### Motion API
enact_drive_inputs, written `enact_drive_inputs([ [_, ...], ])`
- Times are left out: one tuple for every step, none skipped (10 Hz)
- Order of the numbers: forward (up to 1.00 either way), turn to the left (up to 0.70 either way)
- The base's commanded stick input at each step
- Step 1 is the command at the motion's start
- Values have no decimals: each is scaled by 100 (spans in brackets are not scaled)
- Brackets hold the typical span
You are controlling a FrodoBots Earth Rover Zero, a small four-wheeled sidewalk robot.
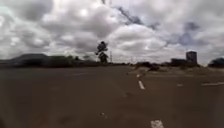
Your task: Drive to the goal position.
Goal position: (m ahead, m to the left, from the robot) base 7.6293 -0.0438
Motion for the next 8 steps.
enact_drive_inputs([
  [85, 0],
  [85, -2],
  [85, -3],
  [85, -9],
  [85, -17],
  [85, -34],
  [85, -34],
  [85, -20],
])
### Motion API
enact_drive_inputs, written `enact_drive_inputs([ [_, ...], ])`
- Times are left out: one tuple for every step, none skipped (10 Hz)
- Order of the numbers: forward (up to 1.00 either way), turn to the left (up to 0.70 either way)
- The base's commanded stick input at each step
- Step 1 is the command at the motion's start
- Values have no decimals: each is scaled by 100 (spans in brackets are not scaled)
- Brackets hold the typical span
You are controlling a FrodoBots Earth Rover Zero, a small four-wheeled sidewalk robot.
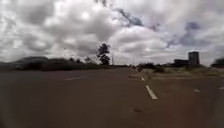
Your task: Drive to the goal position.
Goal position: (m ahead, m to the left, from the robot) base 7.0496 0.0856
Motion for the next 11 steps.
enact_drive_inputs([
  [85, -2],
  [85, 0],
  [85, 0],
  [85, 0],
  [85, 0],
  [85, -1],
  [85, -4],
  [85, -10],
  [85, -26],
  [85, -34],
  [85, -34],
])
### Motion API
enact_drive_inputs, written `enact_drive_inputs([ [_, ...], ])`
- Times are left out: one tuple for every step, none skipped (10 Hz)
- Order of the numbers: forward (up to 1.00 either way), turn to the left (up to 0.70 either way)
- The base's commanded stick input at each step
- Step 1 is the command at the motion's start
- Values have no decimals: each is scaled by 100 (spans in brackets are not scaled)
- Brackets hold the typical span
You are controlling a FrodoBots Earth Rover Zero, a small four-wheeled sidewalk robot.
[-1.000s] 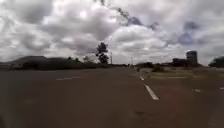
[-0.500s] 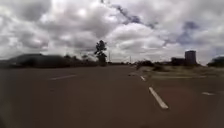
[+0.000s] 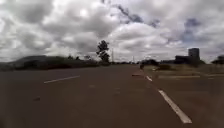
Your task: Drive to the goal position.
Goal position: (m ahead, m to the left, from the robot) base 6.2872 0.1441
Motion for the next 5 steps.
enact_drive_inputs([
  [85, -34],
  [85, -23],
  [85, 0],
  [85, 0],
  [85, 0],
])
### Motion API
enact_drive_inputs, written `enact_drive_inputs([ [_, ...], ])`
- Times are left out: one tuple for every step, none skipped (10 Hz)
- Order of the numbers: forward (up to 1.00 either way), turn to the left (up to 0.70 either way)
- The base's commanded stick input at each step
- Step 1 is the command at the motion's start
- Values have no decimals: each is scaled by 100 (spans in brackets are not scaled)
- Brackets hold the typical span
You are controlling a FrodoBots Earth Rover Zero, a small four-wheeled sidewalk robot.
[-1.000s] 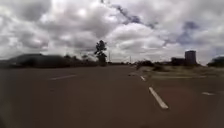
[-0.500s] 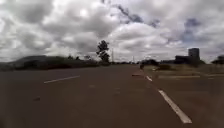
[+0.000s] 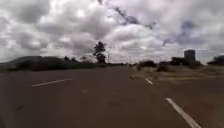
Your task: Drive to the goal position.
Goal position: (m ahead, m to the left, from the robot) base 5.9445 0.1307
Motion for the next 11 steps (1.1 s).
enact_drive_inputs([
  [85, 0],
  [85, 0],
  [85, 0],
  [85, 0],
  [85, 0],
  [85, -1],
  [85, -1],
  [85, -6],
  [85, -15],
  [85, -21],
  [85, -22],
])
